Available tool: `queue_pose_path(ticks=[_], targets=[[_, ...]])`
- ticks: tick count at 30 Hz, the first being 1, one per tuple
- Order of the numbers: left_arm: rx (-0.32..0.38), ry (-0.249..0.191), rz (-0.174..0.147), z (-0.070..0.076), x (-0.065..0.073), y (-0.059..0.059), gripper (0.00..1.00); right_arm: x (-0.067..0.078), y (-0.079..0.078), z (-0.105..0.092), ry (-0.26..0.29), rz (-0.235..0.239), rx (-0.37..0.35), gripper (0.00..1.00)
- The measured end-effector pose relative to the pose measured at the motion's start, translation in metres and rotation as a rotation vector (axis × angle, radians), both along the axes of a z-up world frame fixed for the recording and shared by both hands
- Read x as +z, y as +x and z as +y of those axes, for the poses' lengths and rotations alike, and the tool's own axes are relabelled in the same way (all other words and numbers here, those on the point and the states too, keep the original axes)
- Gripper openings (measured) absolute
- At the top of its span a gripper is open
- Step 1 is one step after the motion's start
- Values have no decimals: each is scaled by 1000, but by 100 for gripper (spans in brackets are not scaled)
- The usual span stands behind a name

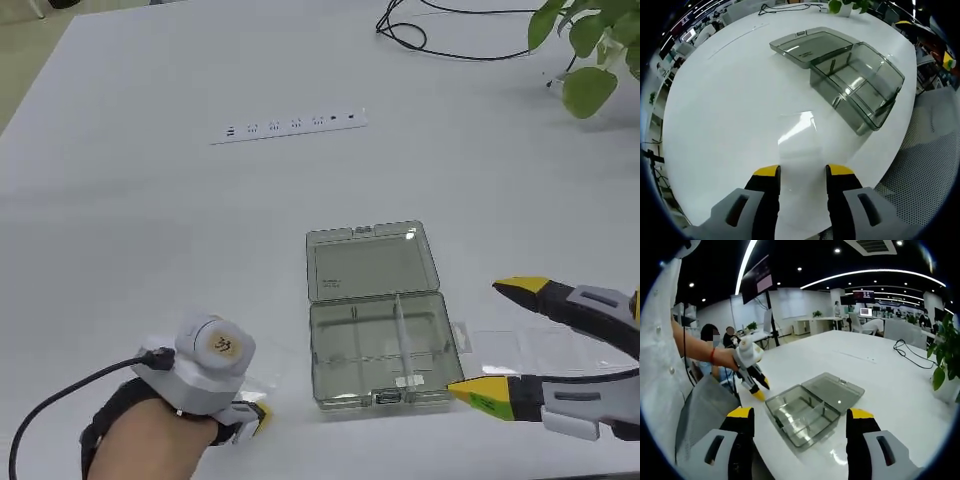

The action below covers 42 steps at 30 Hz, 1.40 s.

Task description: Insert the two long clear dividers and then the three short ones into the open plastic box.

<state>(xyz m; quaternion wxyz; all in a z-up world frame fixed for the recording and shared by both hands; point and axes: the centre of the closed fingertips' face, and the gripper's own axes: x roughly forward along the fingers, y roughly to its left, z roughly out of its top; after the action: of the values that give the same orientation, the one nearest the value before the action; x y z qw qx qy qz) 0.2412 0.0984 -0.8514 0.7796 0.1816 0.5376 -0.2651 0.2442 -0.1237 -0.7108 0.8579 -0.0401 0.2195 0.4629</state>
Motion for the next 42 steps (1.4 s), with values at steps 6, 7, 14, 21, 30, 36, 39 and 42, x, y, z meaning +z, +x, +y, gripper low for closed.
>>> queue_pose_path(ticks=[6, 7, 14, 21, 30, 36, 39, 42], targets=[[5, 0, 11, 0, 0, 0, 33, 0, -1, 1, -3, -2, -3, 76], [7, -4, 11, 1, 0, 1, 32, 0, -1, 1, -4, -2, -2, 75], [29, -41, 16, 1, 2, 0, 31, 0, -3, 2, -12, 2, -1, 75], [48, -70, 24, 0, 3, -2, 31, 0, -6, 5, -17, 5, 3, 75], [101, -139, 12, 2, 9, -4, 30, 4, -7, 10, -25, 3, 14, 75], [173, -238, -24, 2, 27, -1, 30, 11, -7, 20, -17, 0, 18, 75], [200, -291, -48, -1, 38, 1, 30, 16, -7, 27, -3, 5, 22, 75], [219, -346, -78, -6, 52, 4, 30, 20, -8, 35, 9, 21, 26, 74]])
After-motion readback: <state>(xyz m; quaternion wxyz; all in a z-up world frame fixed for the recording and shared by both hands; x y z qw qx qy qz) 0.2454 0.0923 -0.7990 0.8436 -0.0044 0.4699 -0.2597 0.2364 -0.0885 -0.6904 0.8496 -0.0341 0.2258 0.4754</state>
